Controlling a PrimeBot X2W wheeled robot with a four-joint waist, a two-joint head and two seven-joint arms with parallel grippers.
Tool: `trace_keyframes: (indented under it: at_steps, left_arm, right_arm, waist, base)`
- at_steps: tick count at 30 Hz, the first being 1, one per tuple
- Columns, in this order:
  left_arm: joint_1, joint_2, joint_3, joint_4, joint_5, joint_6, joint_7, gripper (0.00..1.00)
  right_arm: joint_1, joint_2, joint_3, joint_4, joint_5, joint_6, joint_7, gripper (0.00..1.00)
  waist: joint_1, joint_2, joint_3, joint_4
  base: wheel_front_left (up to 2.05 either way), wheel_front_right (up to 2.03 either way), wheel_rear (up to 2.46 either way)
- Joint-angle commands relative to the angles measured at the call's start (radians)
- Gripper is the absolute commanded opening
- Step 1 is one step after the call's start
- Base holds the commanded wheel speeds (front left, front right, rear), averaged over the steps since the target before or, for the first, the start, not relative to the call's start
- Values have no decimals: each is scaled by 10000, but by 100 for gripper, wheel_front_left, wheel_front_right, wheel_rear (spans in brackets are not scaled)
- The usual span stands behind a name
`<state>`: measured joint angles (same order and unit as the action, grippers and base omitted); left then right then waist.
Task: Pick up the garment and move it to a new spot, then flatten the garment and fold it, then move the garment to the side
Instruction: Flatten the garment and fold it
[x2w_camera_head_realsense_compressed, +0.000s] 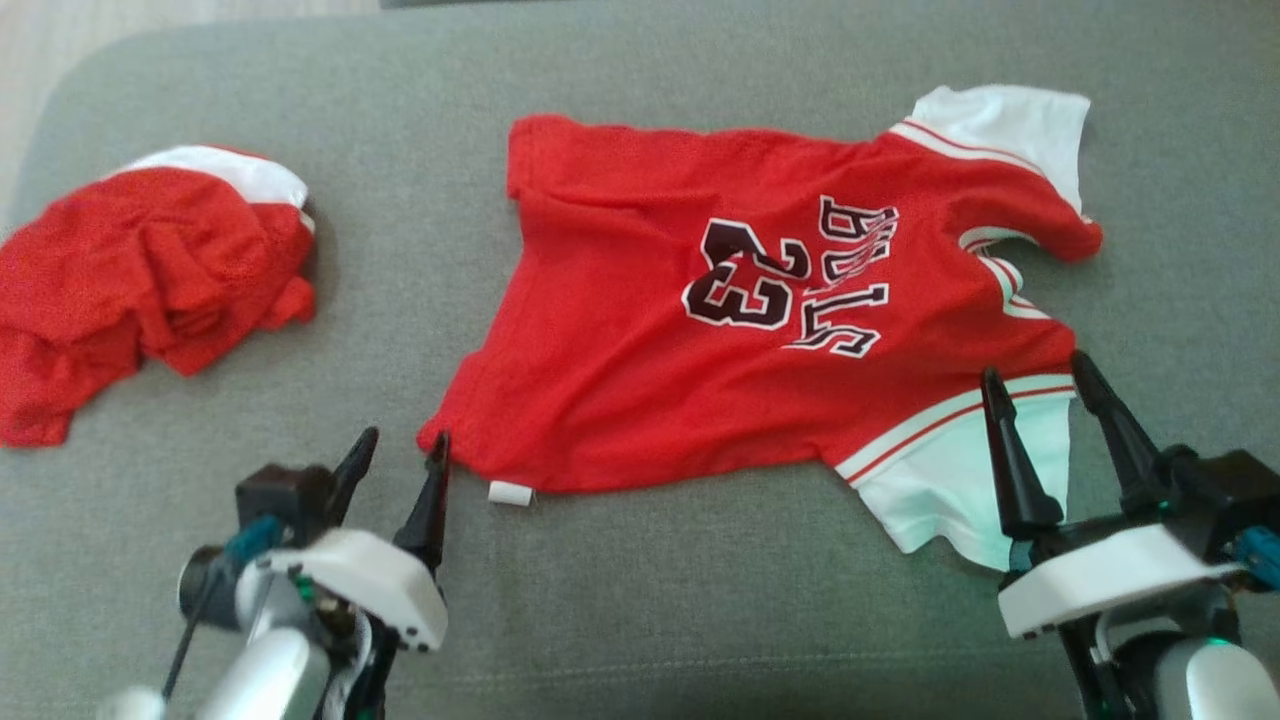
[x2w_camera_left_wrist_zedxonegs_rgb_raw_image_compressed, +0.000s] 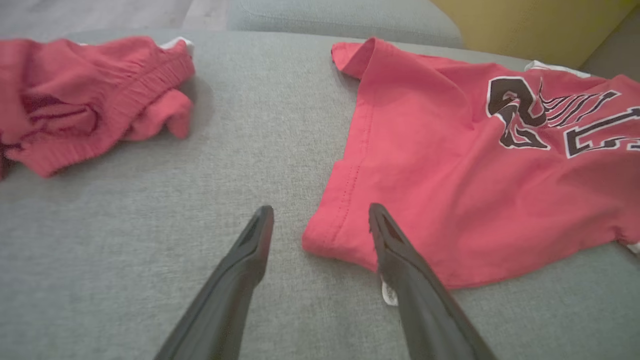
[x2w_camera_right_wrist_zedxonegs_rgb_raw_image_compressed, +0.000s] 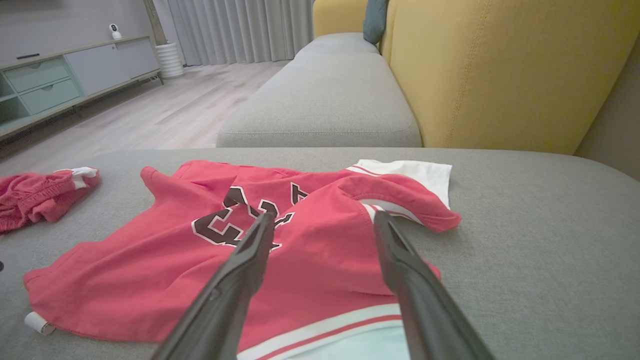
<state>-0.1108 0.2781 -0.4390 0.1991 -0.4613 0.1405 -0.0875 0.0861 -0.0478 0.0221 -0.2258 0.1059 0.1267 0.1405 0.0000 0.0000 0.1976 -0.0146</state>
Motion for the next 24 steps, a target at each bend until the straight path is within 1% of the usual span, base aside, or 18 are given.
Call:
trace_keyframes:
  at_steps: [1,6,7,10,11,12,13,14,15,16,20,24]
  left_arm:
    - [-787,145,368,-84,-57,-127,74,100]
    - [-1326,101,150,1023,-343,-639,643,100]
    - [-1326,101,150,1023,-343,-639,643,100]
    - [-1395,59,-19,1414,-476,-789,1094,100]
    - [-1396,64,-56,1489,-515,-831,1205,96]
    - [-1385,68,-81,1542,-560,-856,1313,85]
    - [-1378,86,-111,1569,-567,-856,1399,67]
    - [-1374,106,-136,1572,-557,-844,1452,41]
    - [-1369,126,-147,1568,-545,-817,1482,7]
    - [-1367,152,-160,1559,-513,-780,1492,0]
    - [-1382,190,-153,1446,-457,-676,1389,0]
    - [-1357,251,-142,1250,-396,-561,1288,0]
  right_arm:
    - [-393,-77,192,-359,95,40,-73,100]
    - [-498,-62,137,-252,152,40,-99,100]
    - [-498,-62,137,-252,152,40,-99,100]
    - [-495,-53,55,-218,176,40,-103,100]
    - [-478,-51,28,-208,181,40,-93,100]
    - [-462,-48,9,-201,188,40,-89,100]
    - [-442,-45,-19,-189,196,40,-79,100]
    - [-417,-43,-43,-171,202,40,-60,100]
    - [-389,-40,-50,-153,217,40,-46,100]
    - [-344,-38,-48,-118,244,40,3,100]
    - [87,-31,-81,36,461,40,537,100]
    - [735,-27,-325,99,651,40,1231,100]
  waist:
    - [0,0,196,-84]
    - [0,0,410,-239]
    - [0,0,410,-239]
    - [0,0,445,-314]
    - [0,0,455,-333]
    - [0,0,464,-348]
    - [0,0,471,-360]
    - [0,0,477,-369]
    - [0,0,485,-374]
    - [0,0,495,-378]
    - [0,0,546,-412]
    - [0,0,693,-531]
  base:
    - [0,0,0]
    - [0,0,0]
    - [0,0,0]
    - [0,0,0]
    - [0,0,0]
    - [0,0,0]
    - [0,0,0]
    - [0,0,0]
    - [0,0,0]
    - [0,0,0]
    - [0,0,0]
    - [0,0,0]
